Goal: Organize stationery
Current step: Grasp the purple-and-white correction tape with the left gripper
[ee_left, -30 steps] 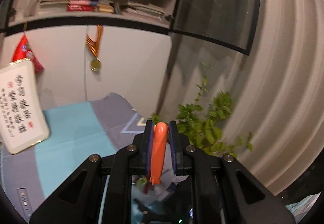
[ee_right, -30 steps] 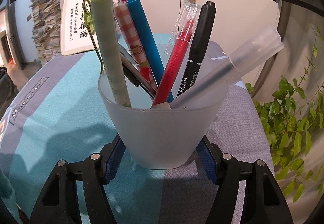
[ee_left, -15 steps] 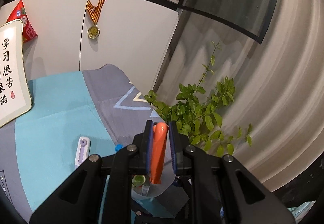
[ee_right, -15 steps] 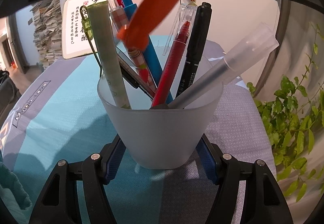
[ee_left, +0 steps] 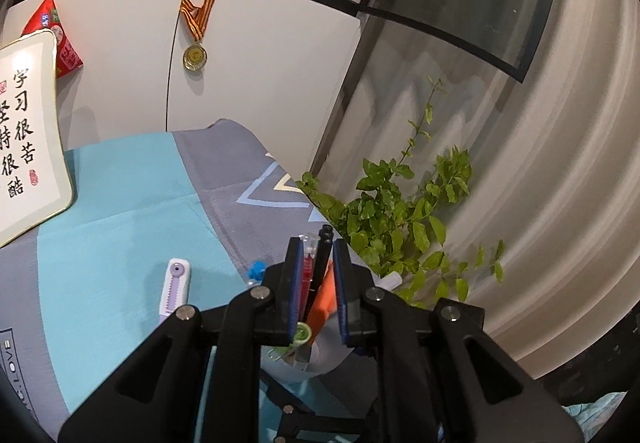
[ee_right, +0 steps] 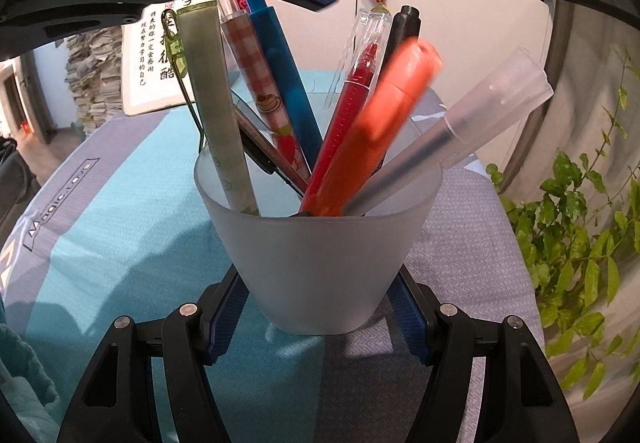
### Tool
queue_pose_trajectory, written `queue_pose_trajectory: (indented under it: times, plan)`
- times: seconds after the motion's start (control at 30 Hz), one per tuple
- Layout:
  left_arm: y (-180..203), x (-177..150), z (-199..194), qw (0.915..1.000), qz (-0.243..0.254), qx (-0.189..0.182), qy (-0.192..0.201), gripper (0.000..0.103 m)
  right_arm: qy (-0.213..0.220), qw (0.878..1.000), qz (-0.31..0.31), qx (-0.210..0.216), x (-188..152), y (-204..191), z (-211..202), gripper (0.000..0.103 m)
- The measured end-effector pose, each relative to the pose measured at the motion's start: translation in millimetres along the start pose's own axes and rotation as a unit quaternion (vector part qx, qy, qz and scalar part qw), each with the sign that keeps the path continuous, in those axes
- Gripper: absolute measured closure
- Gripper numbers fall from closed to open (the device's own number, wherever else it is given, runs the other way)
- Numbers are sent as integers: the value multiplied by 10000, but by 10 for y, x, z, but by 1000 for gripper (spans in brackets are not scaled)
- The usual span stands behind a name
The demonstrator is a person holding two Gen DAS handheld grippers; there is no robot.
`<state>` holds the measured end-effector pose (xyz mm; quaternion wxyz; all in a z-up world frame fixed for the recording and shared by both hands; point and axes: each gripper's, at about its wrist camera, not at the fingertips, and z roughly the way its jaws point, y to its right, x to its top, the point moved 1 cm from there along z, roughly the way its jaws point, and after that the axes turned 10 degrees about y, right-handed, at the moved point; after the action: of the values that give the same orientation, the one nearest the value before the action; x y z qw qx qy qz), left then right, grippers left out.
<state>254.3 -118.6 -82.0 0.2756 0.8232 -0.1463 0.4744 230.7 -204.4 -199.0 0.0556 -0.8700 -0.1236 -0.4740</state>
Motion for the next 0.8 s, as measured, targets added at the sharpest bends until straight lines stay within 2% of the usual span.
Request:
queue_pose_trajectory:
  times: [0.13,0.2,0.27,0.33,0.5,0.7,0.8]
  plan:
    - [-120,31,-125,9998,-61,144,138,90,0,10000,0,0,1,10,4,34]
    - [-193,30,-167,9994,-45,290,183,84,5,10000,-6,-3,-4,-18,-10,34]
    - [-315,10,-200,9980,-14,592,238,71,2,10000,1,0,-4,-17,-13,34]
    - [-460,-29,-207,9965,-71,801,206,71,2,10000,-5,-5,-2,-9,-14,34]
    - [-763,-212,-69,9927,-183,1175,-181,70,-3,10000,-21,-19,-7,-19,-12,34]
    - [-856,-529,400,9830,305,1563,-918,70,-18,10000,-58,-54,-8,-27,-1,34]
    - [-872,-630,537,9787,479,1664,-1099,70,-30,10000,-58,-51,-10,-32,1,34]
